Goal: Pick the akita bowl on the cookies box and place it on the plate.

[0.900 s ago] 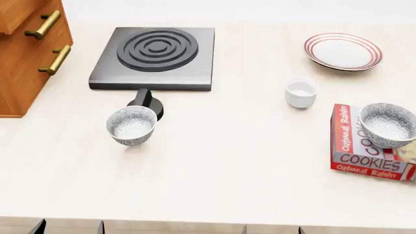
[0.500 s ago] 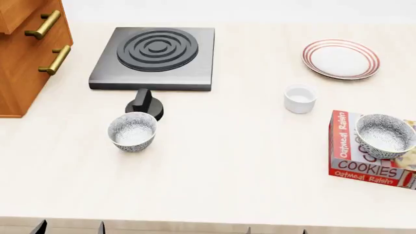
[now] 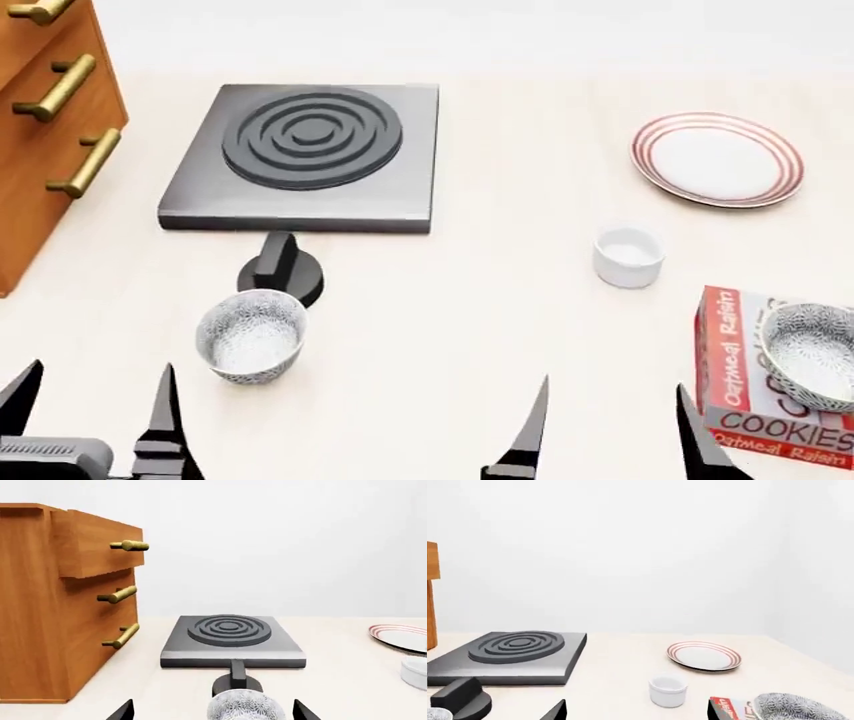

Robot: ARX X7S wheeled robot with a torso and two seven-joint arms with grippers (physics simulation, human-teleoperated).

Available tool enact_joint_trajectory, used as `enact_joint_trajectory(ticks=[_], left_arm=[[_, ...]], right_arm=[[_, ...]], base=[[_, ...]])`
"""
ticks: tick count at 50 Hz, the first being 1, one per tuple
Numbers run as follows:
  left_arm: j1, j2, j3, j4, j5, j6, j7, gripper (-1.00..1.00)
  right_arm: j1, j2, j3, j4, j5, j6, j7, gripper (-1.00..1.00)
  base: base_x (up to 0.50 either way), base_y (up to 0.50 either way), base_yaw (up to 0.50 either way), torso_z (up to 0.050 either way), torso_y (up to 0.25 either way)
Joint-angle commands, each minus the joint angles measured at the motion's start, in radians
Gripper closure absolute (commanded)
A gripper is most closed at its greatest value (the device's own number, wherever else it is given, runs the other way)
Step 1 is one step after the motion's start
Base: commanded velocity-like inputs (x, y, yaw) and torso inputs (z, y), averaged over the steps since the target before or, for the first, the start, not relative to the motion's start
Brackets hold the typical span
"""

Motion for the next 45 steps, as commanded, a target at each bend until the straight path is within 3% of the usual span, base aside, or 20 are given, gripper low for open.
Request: enact_joint_trajectory(ticks=[1,45], left_arm=[[-0.02,-0.018,-0.036,0.213,-0.01,-0.126,-0.005,-1.0],[-0.015,-0.073,-0.029,0.3,-0.073,-0.142,-0.026,-1.0]], right_arm=[[0.009,0.018,0.039,-0.252,-0.017,0.157,0.015,-1.0],[-0.02,0.099,0.0,-0.384,-0.059,0.122,0.057,-1.0]], base=[[0.5,0.0,0.0,0.0,0.0],[0.5,0.0,0.0,0.0,0.0]])
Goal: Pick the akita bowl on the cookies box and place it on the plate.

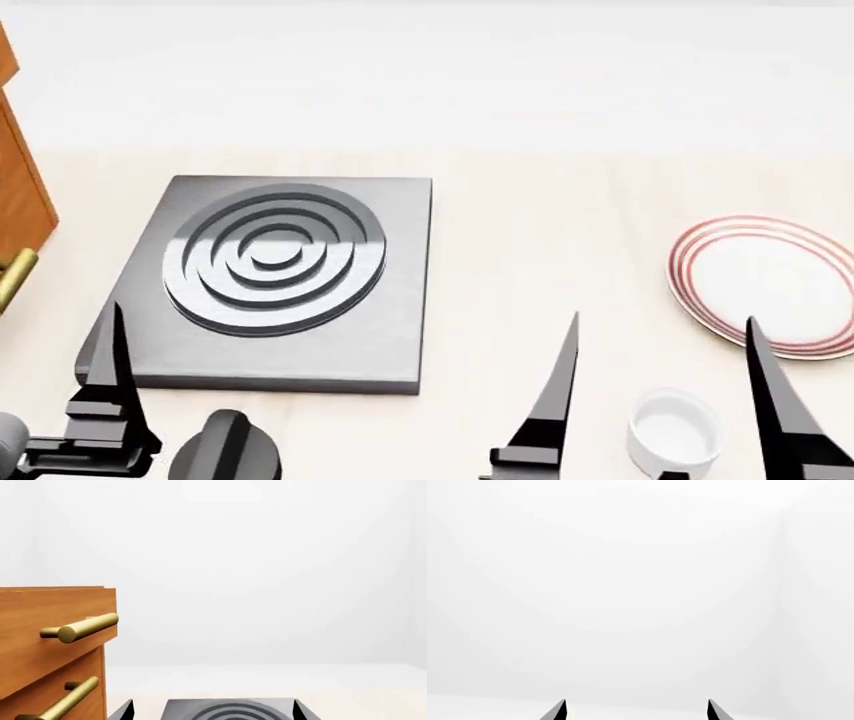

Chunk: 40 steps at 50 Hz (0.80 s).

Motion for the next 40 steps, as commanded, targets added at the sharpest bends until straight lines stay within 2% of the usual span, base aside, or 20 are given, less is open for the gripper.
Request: enact_joint_trajectory(ticks=[1,8,14,40], left_arm=[[0.006,0.01,-0.013,0.017,0.007,0.0,0.017,-1.0],[0.006,0.004,-0.012,0.021,0.001,-0.004,0.012,-1.0],[0.007,0.0,-0.008,0.022,-0.003,-0.005,0.008,-1.0],[0.012,-0.03,0.011,0.017,-0.031,0.01,-0.028,-1.0]], right_arm=[[0.001,-0.006,0.021,-0.018,-0.031,0.006,-0.005,-1.0],[0.006,-0.004,0.029,-0.017,0.018,0.036,-0.018,-1.0],[0.006,-0.003,0.05,-0.03,0.051,0.04,-0.016,-1.0],[-0.008,0.021,0.04,-0.049,0.056,0.044,-0.002,-1.0]], base=[[0.5,0.0,0.0,0.0,0.0],[0.5,0.0,0.0,0.0,0.0],[0.0,-0.03,0.0,0.0,0.0],[-0.02,-0.5,0.0,0.0,0.0]])
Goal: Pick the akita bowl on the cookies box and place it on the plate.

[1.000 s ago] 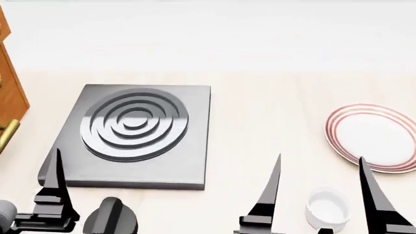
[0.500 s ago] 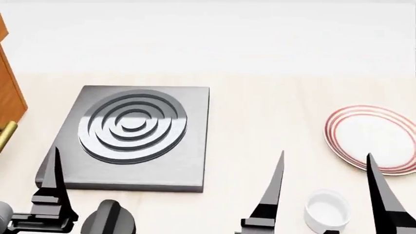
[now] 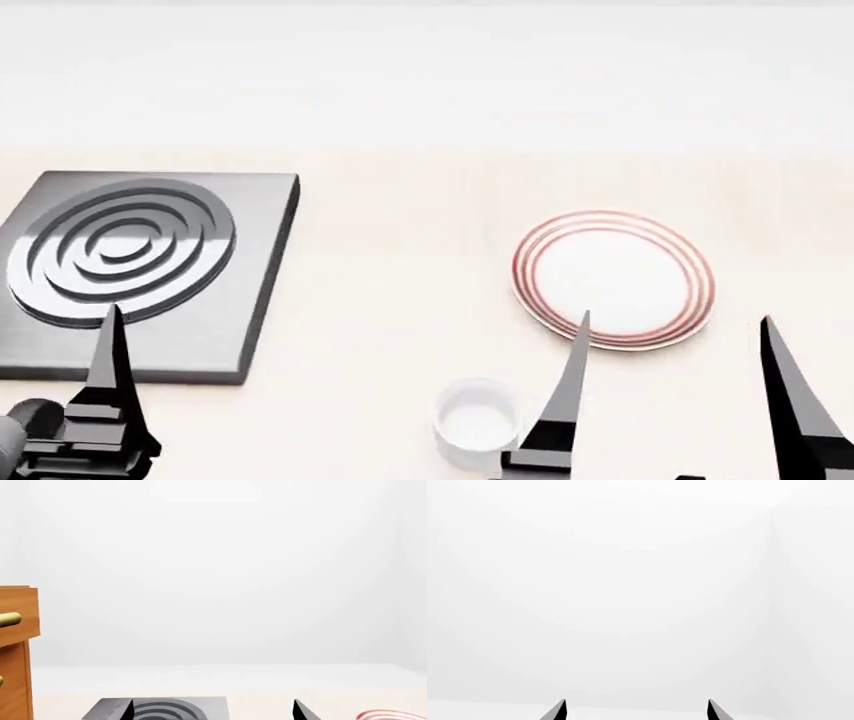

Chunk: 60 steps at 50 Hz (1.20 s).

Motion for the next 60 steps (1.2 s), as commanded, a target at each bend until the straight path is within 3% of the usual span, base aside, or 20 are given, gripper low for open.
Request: enact_joint_trajectory(ticks=[1,38,52,60], left_arm=[[0.008,0.007,-0.011,0.008,0.007,0.007,0.011,-1.0],[0.008,-0.025,0.005,0.02,-0.019,0.022,-0.028,-1.0],[0.007,-0.034,0.015,0.015,-0.024,0.024,-0.04,-1.0],[0.01,-0.039,0.017,0.015,-0.03,0.028,-0.045,-1.0]], right_arm=[[0.001,-0.01,0.024,-0.003,-0.008,0.016,-0.018,-1.0],[0.0,0.012,0.046,0.0,0.033,0.018,0.004,-1.0],[-0.019,0.04,-0.015,0.028,-0.025,-0.045,0.01,-1.0],[-0.024,0.047,-0.014,0.015,-0.016,-0.062,0.013,-1.0]], base=[[-0.02,-0.5,0.0,0.0,0.0],[-0.02,-0.5,0.0,0.0,0.0],[0.0,-0.01,0.0,0.0,0.0],[0.48,0.0,0.0,0.0,0.0]])
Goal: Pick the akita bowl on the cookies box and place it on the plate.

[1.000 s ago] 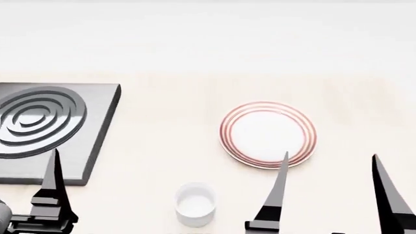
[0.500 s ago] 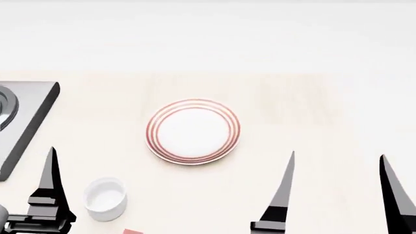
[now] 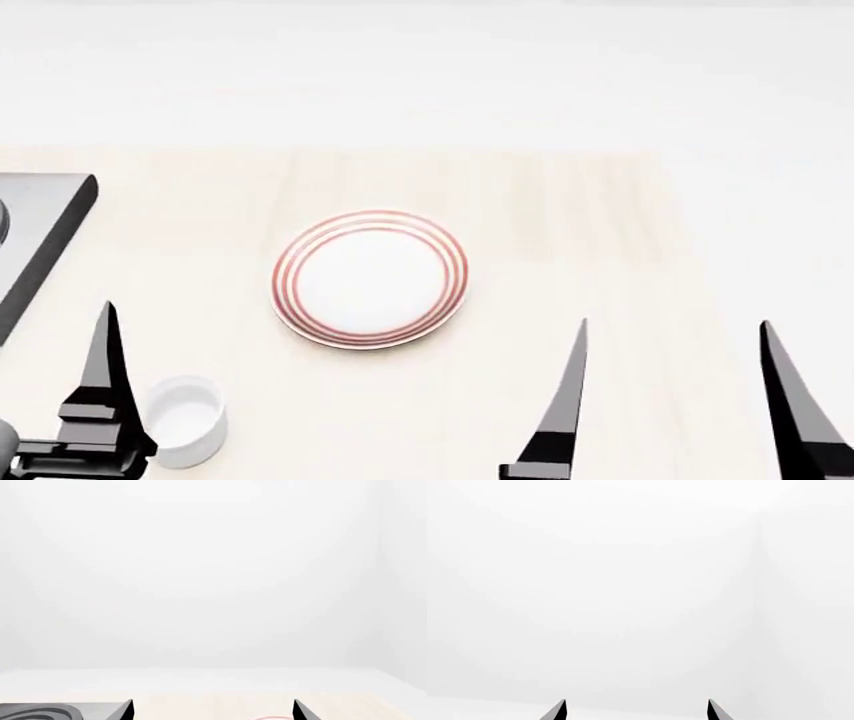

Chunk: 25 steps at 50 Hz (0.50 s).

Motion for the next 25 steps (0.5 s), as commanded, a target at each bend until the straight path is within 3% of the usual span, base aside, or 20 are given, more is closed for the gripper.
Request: enact_joint_trajectory(ticks=[1,18,25], left_arm=[[0.008,0.011,-0.014,0.006,0.012,0.007,0.017,-1.0],[0.01,0.001,-0.008,0.007,0.001,0.013,0.007,-1.0],[0.009,-0.003,-0.005,0.008,-0.002,0.012,0.002,-1.0]], right_arm=[[-0.004,-0.007,0.009,0.005,-0.02,-0.017,-0.02,-1.0],[0.002,0.0,0.017,-0.002,0.021,0.015,-0.014,-1.0],[-0.005,0.005,0.007,0.013,0.0,-0.026,-0.007,-1.0]], base=[[0.5,0.0,0.0,0.0,0.0],[0.5,0.0,0.0,0.0,0.0],[0.0,0.02,0.0,0.0,0.0]])
